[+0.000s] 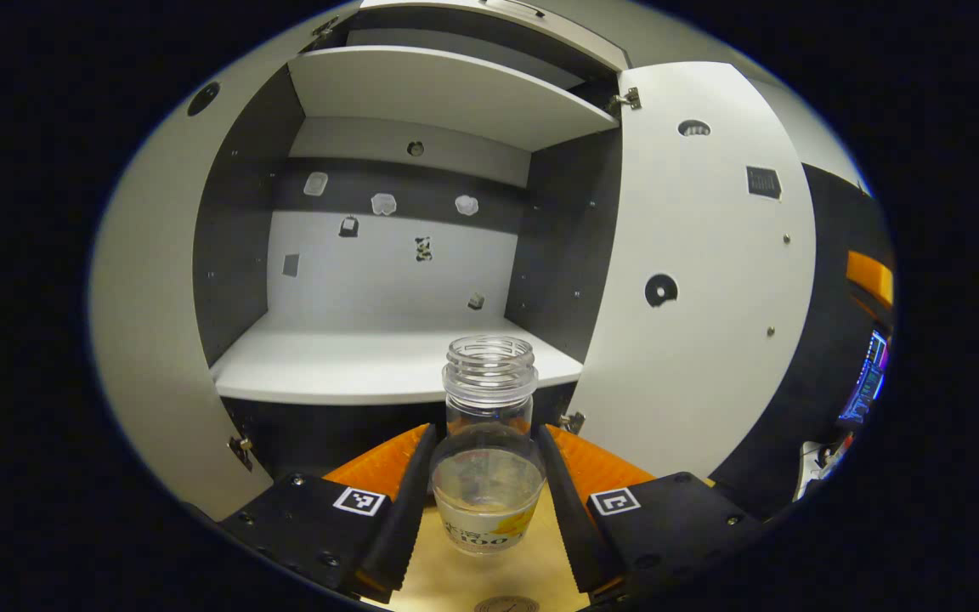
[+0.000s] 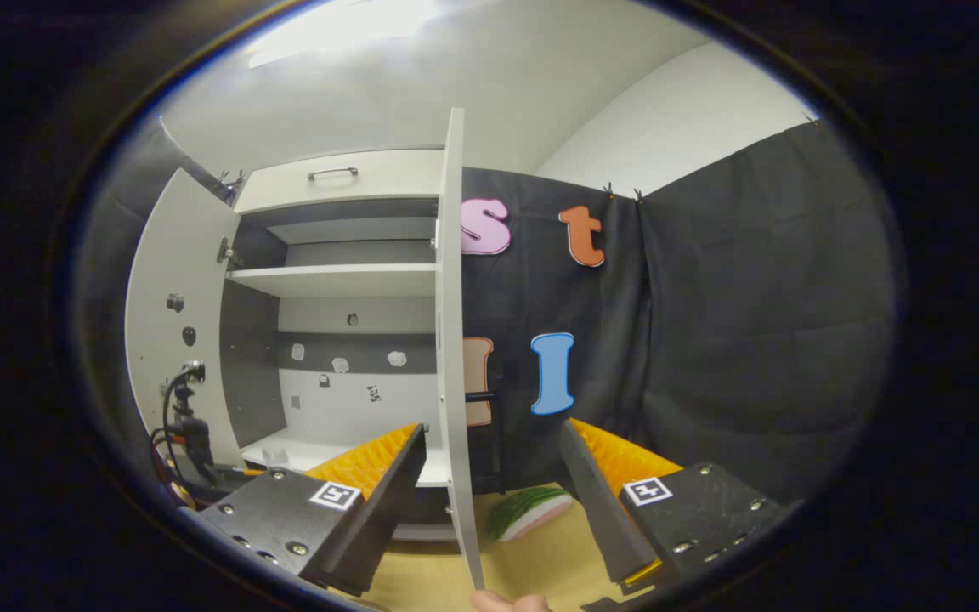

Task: Grasp the bottle in the cabinet with the left hand and place it on the coaster, then close the right door with the right hand and the left door with the left hand.

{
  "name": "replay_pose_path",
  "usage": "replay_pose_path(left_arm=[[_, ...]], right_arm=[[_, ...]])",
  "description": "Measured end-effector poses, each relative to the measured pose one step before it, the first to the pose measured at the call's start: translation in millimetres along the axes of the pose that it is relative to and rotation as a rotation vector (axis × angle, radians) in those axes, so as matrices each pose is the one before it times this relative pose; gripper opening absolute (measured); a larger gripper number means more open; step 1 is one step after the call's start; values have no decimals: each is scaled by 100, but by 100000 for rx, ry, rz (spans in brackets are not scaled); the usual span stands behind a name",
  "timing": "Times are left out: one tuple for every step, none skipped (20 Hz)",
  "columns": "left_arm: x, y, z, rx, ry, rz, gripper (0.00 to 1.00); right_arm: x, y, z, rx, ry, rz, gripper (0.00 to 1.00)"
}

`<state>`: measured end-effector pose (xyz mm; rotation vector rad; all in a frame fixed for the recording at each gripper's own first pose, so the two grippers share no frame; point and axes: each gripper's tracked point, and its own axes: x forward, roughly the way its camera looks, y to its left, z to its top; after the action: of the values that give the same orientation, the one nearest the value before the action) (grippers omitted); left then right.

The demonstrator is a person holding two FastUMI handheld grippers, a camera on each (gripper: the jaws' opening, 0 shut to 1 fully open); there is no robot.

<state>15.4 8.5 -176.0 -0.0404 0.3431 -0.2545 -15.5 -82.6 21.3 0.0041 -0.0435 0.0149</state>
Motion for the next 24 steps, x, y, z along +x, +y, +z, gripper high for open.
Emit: replay_pose_path(left_arm=[[-302, -243, -1337, 306, 1138, -1055, 73], [-342, -251, -1186, 318, 986, -1058, 73], [-224, -104, -1420, 180, 1265, -193, 73], [-269, 33, -1400, -533, 1931, 129, 73], [-215, -81, -1304, -2101, 1699, -169, 73], [-164, -46, -1016, -2325, 1153, -322, 73], [-179, -64, -1001, -1701, 740, 69, 73], [-82, 85, -887, -1180, 425, 338, 73], [-93, 42, -965, -1033, 707, 230, 75], [-11, 106, -828, -372, 237, 178, 73], [98, -39, -1047, 305, 1216, 111, 74], [-5, -83, -1110, -436, 1733, -385, 76], [-68, -61, -979, -192, 1191, -518, 74], [-18, -162, -784, -173, 740, -396, 74], [-69, -46, -838, -20, 1321, -29, 74], [-66, -28, -905, -555, 1484, 108, 74], [0, -205, -769, -1299, 1044, -446, 73], [1, -63, -869, -1347, 1204, -148, 74], [12, -3, -806, -980, 1356, 85, 74], [54, -19, -666, -646, 842, -133, 76], [72, -56, -583, -574, 148, -129, 74], [177, 59, -494, -607, 224, 85, 75], [139, 65, -739, -188, 1279, 300, 74], [157, 68, -723, -8, 1632, 281, 75]], right_arm=[[130, -7, -13, -13, 27, 350, 95], [68, -47, -51, -66, 72, 202, 95], [61, -85, -74, -138, 3, 126, 95], [55, -34, 60, -186, 1, 98, 95], [-20, 8, 67, -227, -154, 123, 95], [43, -49, 145, -276, -268, -20, 95], [110, -106, 43, -294, -333, -65, 95], [0, -131, 124, -285, -284, -309, 95], [-16, -182, 107, -209, -204, -287, 96], [63, -146, 25, -115, -60, -346, 96], [-53, -220, -137, 69, 179, -371, 95], [20, -203, -33, 116, 336, -317, 95], [-39, -139, -97, -52, 267, -436, 95], [58, -187, -31, -206, 51, -405, 95], [1, -95, 59, -404, 41, -286, 95], [34, -29, -10, -356, 147, -186, 95], [-33, 50, 4, -236, 56, 98, 95], [49, 44, 108, -106, -43, 144, 95], [49, 72, 20, -77, -55, 233, 95], [32, 114, 34, -59, -114, 75, 95], [102, 48, -78, -67, 74, 71, 96], [74, 119, 26, 1, 212, 122, 95], [-32, 112, -119, 27, 190, 191, 95], [37, 114, -4, -93, 67, 184, 95]])
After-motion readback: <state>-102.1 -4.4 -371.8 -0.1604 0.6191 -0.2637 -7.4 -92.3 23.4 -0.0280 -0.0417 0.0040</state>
